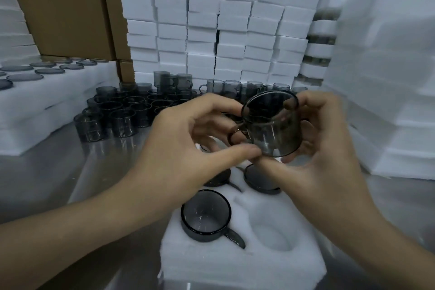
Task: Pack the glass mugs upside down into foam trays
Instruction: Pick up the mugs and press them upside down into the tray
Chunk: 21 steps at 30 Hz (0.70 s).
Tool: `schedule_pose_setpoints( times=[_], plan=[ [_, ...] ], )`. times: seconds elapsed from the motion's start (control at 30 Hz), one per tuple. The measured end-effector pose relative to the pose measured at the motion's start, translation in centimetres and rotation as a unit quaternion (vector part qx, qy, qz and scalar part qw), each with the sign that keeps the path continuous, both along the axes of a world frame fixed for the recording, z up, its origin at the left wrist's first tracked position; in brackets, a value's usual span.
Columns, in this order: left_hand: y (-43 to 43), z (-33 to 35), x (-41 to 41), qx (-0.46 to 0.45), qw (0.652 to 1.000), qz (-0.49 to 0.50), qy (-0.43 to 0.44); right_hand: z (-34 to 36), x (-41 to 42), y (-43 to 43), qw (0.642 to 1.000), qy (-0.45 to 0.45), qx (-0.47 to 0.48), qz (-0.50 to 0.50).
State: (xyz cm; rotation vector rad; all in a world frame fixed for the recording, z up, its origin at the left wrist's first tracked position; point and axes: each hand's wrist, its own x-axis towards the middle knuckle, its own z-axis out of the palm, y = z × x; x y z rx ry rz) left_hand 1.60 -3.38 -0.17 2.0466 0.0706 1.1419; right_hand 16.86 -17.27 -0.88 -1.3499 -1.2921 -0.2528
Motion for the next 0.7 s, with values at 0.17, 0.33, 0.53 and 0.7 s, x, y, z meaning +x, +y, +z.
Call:
schedule_pose_setpoints(
  times=[0.17,0.33,0.53,0.7],
  plan=[
    [1.6,0.3,0.0,0.141,0.986,0.076,-0.034,0.0,0.7,0.1,0.998,-0.05,-0.025,0.024],
    [2.3,-0.2,0.1,0.131,0.989,0.068,-0.021,-0.3,0.9,0.1,0.993,-0.108,-0.029,-0.039],
    [2.8,-0.7,0.4,0.101,0.992,0.069,-0.037,-0.6,1.0,0.2,0.993,-0.105,-0.034,-0.049],
    [3.5,-0.5,0.7,0.028,0.997,0.055,-0.046,-0.6,1.1,0.0,0.988,-0.137,-0.058,-0.048]
  ],
)
